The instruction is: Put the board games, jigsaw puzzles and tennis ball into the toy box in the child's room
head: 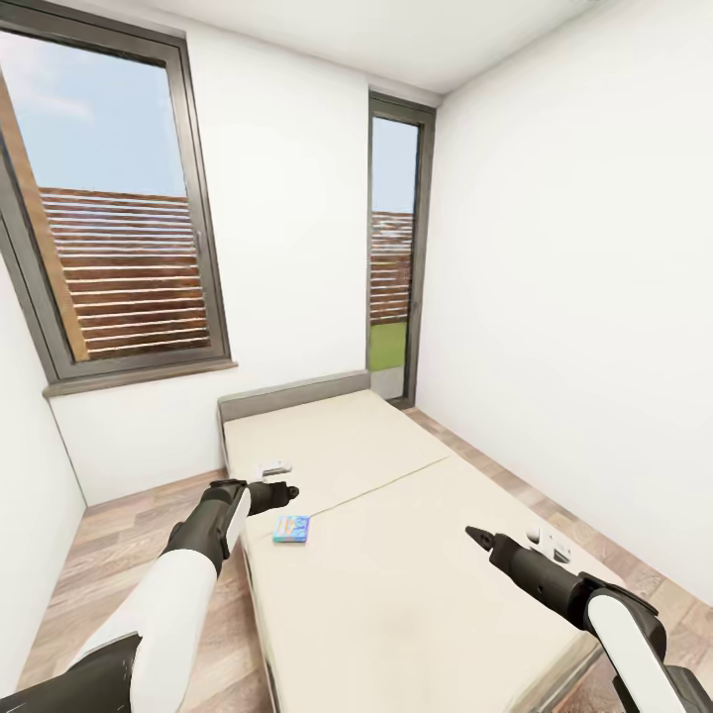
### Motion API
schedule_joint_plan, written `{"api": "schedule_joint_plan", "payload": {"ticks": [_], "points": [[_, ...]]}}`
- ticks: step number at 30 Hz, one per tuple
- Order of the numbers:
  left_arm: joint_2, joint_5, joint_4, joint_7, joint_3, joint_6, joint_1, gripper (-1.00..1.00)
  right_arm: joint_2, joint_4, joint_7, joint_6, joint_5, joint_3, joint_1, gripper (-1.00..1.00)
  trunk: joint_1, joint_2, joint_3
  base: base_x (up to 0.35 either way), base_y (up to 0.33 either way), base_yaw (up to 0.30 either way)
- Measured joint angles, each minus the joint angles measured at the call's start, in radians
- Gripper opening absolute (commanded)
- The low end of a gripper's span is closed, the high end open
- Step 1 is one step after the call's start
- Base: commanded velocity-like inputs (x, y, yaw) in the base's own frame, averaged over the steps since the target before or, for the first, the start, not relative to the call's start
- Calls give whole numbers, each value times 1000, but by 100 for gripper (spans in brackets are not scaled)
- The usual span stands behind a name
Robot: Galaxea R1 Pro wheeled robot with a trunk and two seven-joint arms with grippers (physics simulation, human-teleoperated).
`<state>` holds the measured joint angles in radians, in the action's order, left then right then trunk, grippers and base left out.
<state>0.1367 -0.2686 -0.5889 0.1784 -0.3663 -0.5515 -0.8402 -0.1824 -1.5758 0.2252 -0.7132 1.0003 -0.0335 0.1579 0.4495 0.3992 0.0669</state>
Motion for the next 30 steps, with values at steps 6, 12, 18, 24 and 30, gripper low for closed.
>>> {"api": "schedule_joint_plan", "payload": {"ticks": [6, 12, 18, 24, 30], "points": [[0, 0, 0, 0, 0, 0, 0, 100, 0, 1, 0, 0, 0, 0, 0, 100, 0, 0, 3, 0, 76, -164], [0, 0, 0, 0, 0, 0, 0, 100, 0, 1, 0, 0, 0, 0, 0, 100, 0, 0, 7, -36, 42, -118], [0, 0, 0, 0, 0, 0, 0, 100, 0, 1, 0, 0, 0, 0, 0, 100, 0, 0, 8, -49, 67, -40], [0, 0, 0, 0, 0, 0, 0, 100, 0, 1, 0, 0, 0, 0, 0, 100, 0, 0, 11, -13, 25, -146], [0, 0, 0, 0, 0, 0, 0, 100, 0, 3, 0, 0, 0, 0, 0, 100, 0, 0, 14, -27, 135, -130]]}}
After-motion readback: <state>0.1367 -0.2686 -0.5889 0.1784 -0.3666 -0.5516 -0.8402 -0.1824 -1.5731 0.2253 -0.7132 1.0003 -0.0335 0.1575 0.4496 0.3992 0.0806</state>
